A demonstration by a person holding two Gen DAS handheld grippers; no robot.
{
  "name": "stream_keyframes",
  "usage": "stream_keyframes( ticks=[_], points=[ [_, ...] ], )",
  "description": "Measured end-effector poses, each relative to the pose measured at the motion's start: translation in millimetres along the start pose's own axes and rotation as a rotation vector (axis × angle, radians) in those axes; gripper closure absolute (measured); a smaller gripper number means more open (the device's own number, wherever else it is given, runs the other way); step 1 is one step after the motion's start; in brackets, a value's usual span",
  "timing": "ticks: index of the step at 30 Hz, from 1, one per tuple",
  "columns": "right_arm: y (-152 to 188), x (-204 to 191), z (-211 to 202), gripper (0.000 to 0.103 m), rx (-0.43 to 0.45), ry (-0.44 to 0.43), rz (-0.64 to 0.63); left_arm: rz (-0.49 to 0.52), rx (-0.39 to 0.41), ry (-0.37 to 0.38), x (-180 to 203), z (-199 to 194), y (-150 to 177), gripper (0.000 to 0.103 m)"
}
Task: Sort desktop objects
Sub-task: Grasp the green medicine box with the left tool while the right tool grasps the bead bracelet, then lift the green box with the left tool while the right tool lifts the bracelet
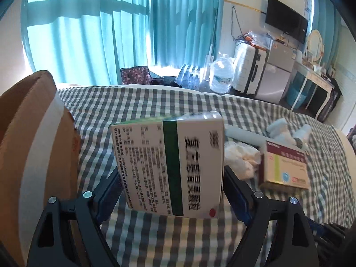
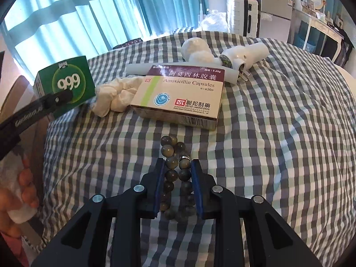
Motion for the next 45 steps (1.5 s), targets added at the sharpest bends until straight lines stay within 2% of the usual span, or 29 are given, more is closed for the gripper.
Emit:
stream_keyframes(
  ticks=[1,6,10,21,24,25,26,29,30,31,32,33,40,45],
  points=[
    [0,-2,-3,0.102,0.004,-0.013,0.005,0.006,-0.001,-0.002,0,-7,4,0.017],
    [2,-9,-14,0.102,0.014,-0.033,0.009,-0.009,-0.038,0.034,-3,-34,25,0.019],
    [6,-16,-15,0.102,0.014,-0.050,0.013,0.021,-0.035,0.028,-1,-54,38,0.020],
    [20,-10,1,0.102,-0.051,-0.063,0.023,0.069,-0.060,-0.009,-5,-58,62,0.020],
    [23,-9,12,0.089,-0.091,-0.058,0.016,0.077,-0.096,-0.024,-3,-46,67,0.020],
    [24,-7,17,0.077,-0.104,-0.043,0.017,0.073,-0.108,-0.025,-3,-42,70,0.020],
    [23,-6,20,0.073,-0.103,-0.038,0.017,0.067,-0.119,-0.023,-4,-39,73,0.020],
    [19,-6,23,0.073,-0.089,-0.059,0.020,0.069,-0.149,-0.026,-2,-28,81,0.020],
    [18,-6,24,0.074,-0.085,-0.064,0.022,0.078,-0.155,-0.031,-1,-26,84,0.020],
    [18,-5,25,0.080,-0.081,-0.066,0.026,0.084,-0.155,-0.034,0,-25,86,0.020],
    [17,-2,25,0.101,-0.082,-0.050,0.030,0.085,-0.149,-0.033,1,-25,87,0.020],
    [17,2,25,0.102,-0.091,-0.022,0.028,0.087,-0.142,-0.032,1,-26,87,0.021],
    [13,8,8,0.102,-0.036,-0.054,0.089,0.070,-0.148,-0.013,-4,-35,86,0.021],
    [21,15,20,0.102,-0.087,-0.046,0.127,0.074,-0.160,-0.021,-8,-36,87,0.021]
  ],
)
Point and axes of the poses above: each gripper's, at about its wrist camera, not at the fingertips, and z roughly the way its jaws point, x to its right, y to its underside, the point moved 9 cm from there along z, roughly the way its jaws point, and after that the axes turned 11 degrees about -y, right-handed, at the moved point
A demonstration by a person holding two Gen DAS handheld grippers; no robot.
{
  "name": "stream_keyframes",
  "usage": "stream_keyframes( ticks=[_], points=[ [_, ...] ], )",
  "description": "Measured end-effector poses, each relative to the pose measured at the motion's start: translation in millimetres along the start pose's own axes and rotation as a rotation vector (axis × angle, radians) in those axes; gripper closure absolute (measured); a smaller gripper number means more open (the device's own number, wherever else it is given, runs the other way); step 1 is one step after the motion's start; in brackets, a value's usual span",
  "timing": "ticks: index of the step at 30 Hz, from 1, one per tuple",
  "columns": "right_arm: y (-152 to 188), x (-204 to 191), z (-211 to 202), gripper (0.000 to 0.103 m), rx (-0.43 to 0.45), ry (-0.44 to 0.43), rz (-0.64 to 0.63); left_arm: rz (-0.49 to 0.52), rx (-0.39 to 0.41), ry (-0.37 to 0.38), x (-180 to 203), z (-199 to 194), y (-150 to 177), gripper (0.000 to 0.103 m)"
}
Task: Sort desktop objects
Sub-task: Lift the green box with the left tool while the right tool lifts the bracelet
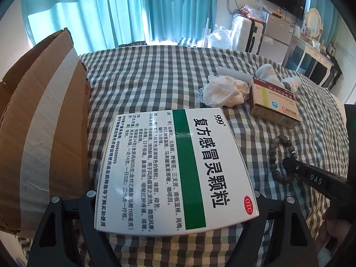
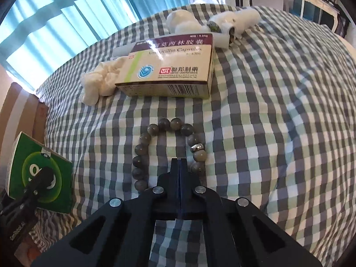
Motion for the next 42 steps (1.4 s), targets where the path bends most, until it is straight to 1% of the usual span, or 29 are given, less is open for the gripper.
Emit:
stream_keyframes(
  ticks=[4,7,9,10,13,16,20,21,23,24,26,27,28,29,30,34,37,40,42],
  points=[
    [0,5,2,0.101,0.006,-0.028,0.030,-0.015,-0.023,0.004,-4,5,6,0.021],
    [1,5,5,0.101,0.016,-0.053,0.051,-0.007,-0.018,-0.004,-1,3,8,0.021],
    [2,10,3,0.101,0.023,-0.086,0.084,-0.001,-0.013,-0.010,0,3,8,0.021],
    [2,13,0,0.103,0.025,-0.098,0.091,0.001,-0.013,-0.010,0,2,9,0.021],
    [-2,14,-5,0.103,0.038,-0.114,0.080,0.004,-0.015,-0.005,1,2,10,0.021],
    [-6,11,-14,0.103,0.072,-0.132,0.087,0.005,-0.016,-0.005,0,1,10,0.021],
    [-15,7,-36,0.103,0.144,-0.210,0.112,-0.001,-0.018,-0.001,-2,2,9,0.021],
    [-16,4,-40,0.103,0.149,-0.230,0.109,0.001,-0.019,0.001,-1,2,9,0.021],
    [-14,3,-41,0.102,0.138,-0.247,0.119,-0.001,-0.020,0.003,-1,1,9,0.021],
    [-13,6,-40,0.102,0.135,-0.241,0.138,-0.003,-0.021,0.004,-2,0,10,0.021],
    [-12,10,-35,0.099,0.114,-0.270,0.182,-0.005,-0.025,0.009,-2,0,11,0.021],
    [-12,13,-33,0.096,0.105,-0.279,0.204,-0.003,-0.025,0.008,-2,0,11,0.021],
    [-12,16,-33,0.082,0.105,-0.273,0.215,0.000,-0.024,0.008,-2,0,11,0.021],
    [-11,21,-34,0.071,0.104,-0.249,0.220,0.003,-0.025,0.008,-2,1,11,0.021],
    [-11,24,-35,0.071,0.109,-0.239,0.216,0.005,-0.024,0.008,-2,1,12,0.020],
    [-12,22,-31,0.071,0.102,-0.248,0.211,0.004,-0.028,0.007,-2,3,11,0.020],
    [-17,16,-33,0.071,0.133,-0.219,0.193,0.007,-0.029,0.009,-1,4,11,0.020],
    [-20,19,-44,0.071,0.168,-0.221,0.181,0.007,-0.029,0.008,-1,5,11,0.020],
    [-20,25,-46,0.071,0.172,-0.185,0.175,0.007,-0.028,0.008,-1,6,11,0.020]
  ],
)
Point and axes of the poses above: each gripper's, at about its wrist camera, not at the fingertips, and z roughly the way its jaws point, x to its right, y to its underside, the point moved 9 cm from there along z, roughly the way its jaws point, and after that the axes turned 11 degrees about -y, right-handed, at the moved point
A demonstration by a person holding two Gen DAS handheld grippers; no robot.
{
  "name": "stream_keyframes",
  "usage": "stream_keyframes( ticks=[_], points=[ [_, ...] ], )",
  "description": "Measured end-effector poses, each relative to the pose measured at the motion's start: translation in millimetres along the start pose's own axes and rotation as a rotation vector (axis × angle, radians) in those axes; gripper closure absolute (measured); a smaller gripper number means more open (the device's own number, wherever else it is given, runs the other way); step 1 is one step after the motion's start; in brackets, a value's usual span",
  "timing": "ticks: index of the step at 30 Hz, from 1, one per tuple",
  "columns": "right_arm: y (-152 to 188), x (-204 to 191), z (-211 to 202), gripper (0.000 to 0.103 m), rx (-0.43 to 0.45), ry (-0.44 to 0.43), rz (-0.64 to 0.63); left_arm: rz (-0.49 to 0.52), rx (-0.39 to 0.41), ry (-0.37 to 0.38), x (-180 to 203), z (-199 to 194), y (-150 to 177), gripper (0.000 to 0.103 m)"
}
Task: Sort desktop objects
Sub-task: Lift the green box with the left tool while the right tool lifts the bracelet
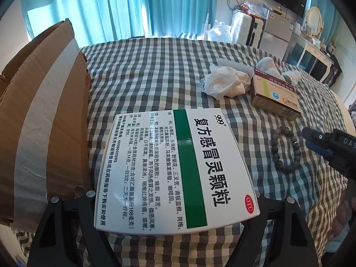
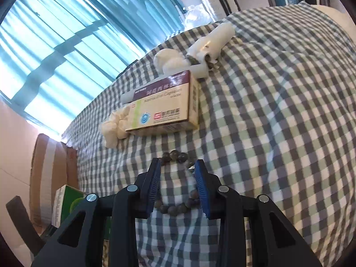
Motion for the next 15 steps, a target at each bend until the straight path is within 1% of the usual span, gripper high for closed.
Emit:
stream_keyframes(
  ticks=[2,4,6,7,8,10,12,15],
  points=[
    [3,5,7,0.071,-0.036,0.018,0.006,0.003,-0.001,0.001,0,1,0,0.020],
    [14,13,23,0.072,-0.116,0.068,-0.011,0.004,-0.005,0.002,0,3,1,0.020],
    [14,11,26,0.078,-0.117,0.104,-0.059,0.005,-0.004,0.001,0,3,1,0.020],
    [14,12,28,0.088,-0.120,0.127,-0.073,0.007,-0.002,-0.001,0,3,1,0.020],
    [14,14,29,0.089,-0.126,0.159,-0.094,0.009,-0.001,-0.003,1,3,2,0.020],
    [14,14,28,0.091,-0.121,0.161,-0.111,0.011,0.004,-0.003,1,3,1,0.020],
    [12,13,22,0.092,-0.097,0.152,-0.097,0.015,0.010,0.000,1,1,1,0.021],
    [8,2,10,0.092,-0.062,0.098,-0.109,0.019,0.023,0.005,0,-4,0,0.021]
  ],
)
Point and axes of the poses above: each gripper's, at about its wrist camera, not at the fingertips, and z roughly the way its jaws point, x to its right, y to its underside, the point moved 9 cm from there along z, roughly the way its jaws point, and after that the axes turned 11 degrees about -y, right-handed, at the moved point
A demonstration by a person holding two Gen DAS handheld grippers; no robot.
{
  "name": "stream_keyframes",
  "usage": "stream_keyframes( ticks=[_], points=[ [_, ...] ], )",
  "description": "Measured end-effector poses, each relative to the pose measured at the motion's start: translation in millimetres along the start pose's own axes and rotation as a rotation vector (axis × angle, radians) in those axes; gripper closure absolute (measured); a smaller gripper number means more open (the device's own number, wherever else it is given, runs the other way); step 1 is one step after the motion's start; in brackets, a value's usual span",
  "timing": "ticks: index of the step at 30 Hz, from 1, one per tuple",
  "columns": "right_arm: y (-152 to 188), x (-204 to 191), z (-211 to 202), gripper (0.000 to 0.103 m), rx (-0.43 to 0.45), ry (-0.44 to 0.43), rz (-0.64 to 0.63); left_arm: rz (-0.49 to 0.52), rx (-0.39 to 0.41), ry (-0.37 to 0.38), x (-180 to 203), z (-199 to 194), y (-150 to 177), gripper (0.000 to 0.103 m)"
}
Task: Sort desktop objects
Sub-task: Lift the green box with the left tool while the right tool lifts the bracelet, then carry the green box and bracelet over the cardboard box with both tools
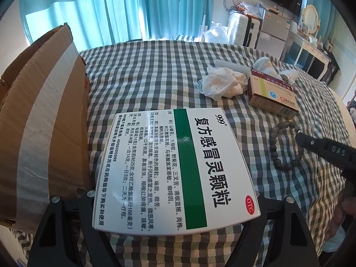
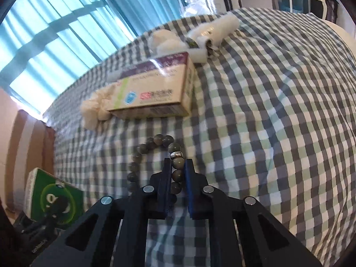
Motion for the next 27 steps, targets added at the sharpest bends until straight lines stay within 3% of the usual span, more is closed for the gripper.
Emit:
stream_keyframes(
  ticks=[14,27],
  points=[
    [-12,-77,-61,0.092,0.138,-0.163,-0.145,-0.040,0.083,0.022,-6,-42,-27,0.021],
    [2,-127,-102,0.092,0.187,-0.141,-0.245,-0.073,0.156,0.038,-26,-101,-50,0.021]
  ],
)
Point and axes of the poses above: each gripper's, at about its wrist camera, not at the fingertips, and z roughly the way its jaws point, x to its right, y to its underside, the point moved 9 cm from there along z, roughly the way its jaws point, and after that the axes turned 11 degrees about -y, right-handed, at the moved point
